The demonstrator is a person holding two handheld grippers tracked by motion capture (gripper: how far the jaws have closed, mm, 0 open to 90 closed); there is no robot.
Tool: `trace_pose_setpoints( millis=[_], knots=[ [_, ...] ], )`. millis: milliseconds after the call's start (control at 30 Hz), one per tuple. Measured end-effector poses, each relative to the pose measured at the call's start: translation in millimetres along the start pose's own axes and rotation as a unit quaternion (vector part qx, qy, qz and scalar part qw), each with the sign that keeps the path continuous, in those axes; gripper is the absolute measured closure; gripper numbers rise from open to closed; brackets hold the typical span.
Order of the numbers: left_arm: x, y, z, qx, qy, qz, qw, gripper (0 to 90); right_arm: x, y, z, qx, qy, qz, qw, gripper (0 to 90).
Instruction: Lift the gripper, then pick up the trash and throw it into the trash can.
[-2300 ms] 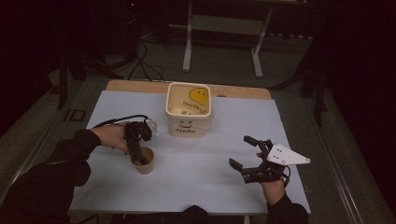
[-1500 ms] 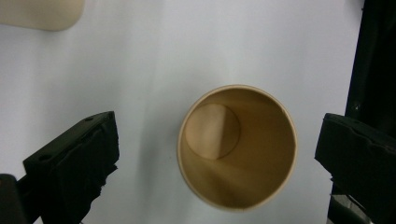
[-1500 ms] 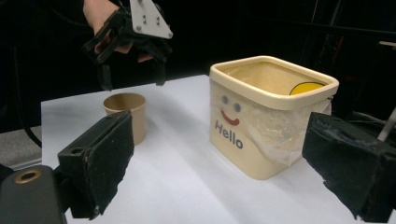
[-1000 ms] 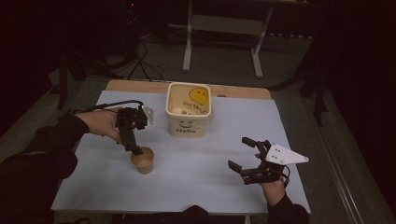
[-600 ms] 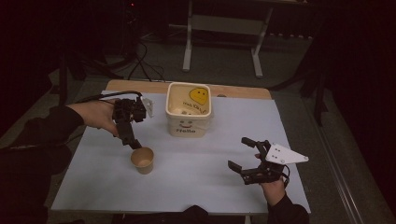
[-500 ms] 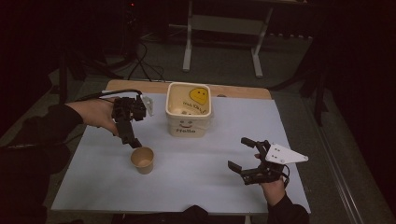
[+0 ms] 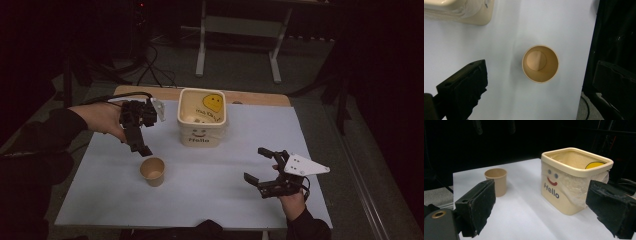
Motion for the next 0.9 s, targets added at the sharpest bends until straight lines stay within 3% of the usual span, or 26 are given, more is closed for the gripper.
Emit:
trace_pose_setpoints(
  millis=[533, 900],
  knots=[
    [-0.7, -5.3, 6.3, -0.003, 0.003, 0.002, 1.0, 0.5, -0.6, 0.5, -0.6, -0.002, 0.0, -0.003, 1.0, 9.0],
    [7.4, -11.7, 33.6, 0.01, 0.011, -0.007, 0.9999, 0.5, -1.3, 1.4, -0.8, -0.003, -0.001, -0.006, 1.0, 9.0]
  ],
)
Point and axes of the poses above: each handheld gripper's, and its own axes: z roughly forward along the jaws, x roughly out of its underside, y roughly to its left, the point moved 1 cm from there along z, roughly forward along the jaws, and after that the axes turned 13 degrees about -z, right-handed, at the moved point
